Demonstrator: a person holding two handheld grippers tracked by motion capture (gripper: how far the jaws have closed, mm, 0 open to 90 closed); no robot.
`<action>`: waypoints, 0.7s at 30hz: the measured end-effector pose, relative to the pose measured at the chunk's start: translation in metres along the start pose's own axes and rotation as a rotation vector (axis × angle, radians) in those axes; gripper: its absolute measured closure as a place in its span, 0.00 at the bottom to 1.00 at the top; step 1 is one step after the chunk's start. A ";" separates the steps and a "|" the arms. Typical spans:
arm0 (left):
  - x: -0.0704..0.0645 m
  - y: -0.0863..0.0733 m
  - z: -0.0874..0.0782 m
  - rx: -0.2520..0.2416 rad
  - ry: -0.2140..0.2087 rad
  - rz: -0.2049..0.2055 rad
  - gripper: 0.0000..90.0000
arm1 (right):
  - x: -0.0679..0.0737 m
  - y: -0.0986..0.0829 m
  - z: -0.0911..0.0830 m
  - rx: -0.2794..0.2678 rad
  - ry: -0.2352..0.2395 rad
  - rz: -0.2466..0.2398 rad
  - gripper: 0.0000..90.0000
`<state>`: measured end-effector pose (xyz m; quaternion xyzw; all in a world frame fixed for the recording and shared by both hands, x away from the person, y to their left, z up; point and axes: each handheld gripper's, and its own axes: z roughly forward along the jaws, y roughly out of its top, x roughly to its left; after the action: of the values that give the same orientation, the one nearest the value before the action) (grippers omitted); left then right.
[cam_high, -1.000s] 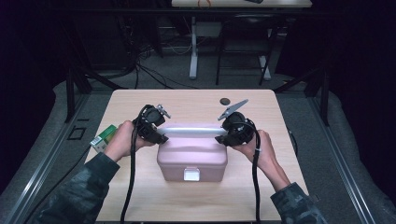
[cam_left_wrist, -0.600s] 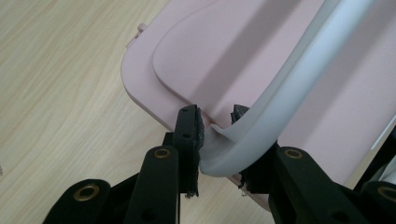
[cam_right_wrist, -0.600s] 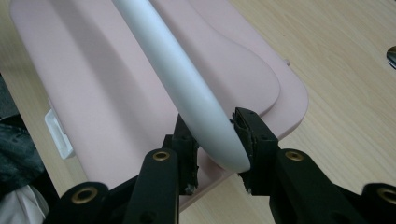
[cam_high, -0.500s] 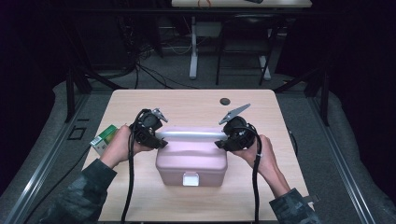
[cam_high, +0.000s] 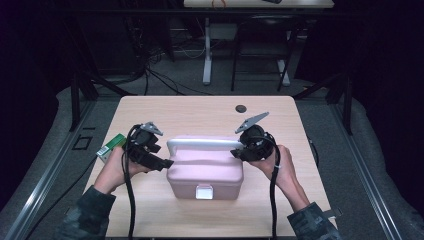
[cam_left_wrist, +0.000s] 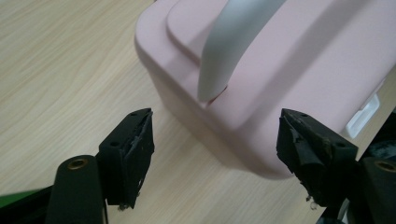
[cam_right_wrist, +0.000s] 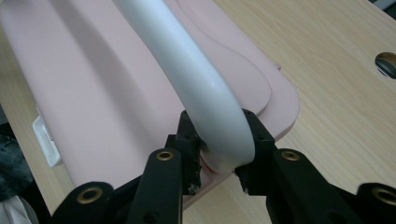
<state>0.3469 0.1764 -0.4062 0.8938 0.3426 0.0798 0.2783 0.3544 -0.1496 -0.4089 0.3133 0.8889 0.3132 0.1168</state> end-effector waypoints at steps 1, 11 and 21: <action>0.001 -0.004 -0.002 -0.006 0.005 -0.011 0.30 | 0.000 0.000 0.000 -0.001 -0.001 -0.001 0.81; 0.007 -0.039 -0.003 -0.025 0.020 -0.088 0.20 | -0.003 -0.001 -0.001 -0.037 -0.005 0.006 0.82; 0.013 -0.050 -0.002 -0.054 0.020 -0.136 0.20 | -0.006 -0.001 0.000 -0.062 0.010 0.029 0.82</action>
<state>0.3273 0.2160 -0.4327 0.8598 0.4027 0.0788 0.3039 0.3584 -0.1545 -0.4095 0.3209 0.8746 0.3441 0.1173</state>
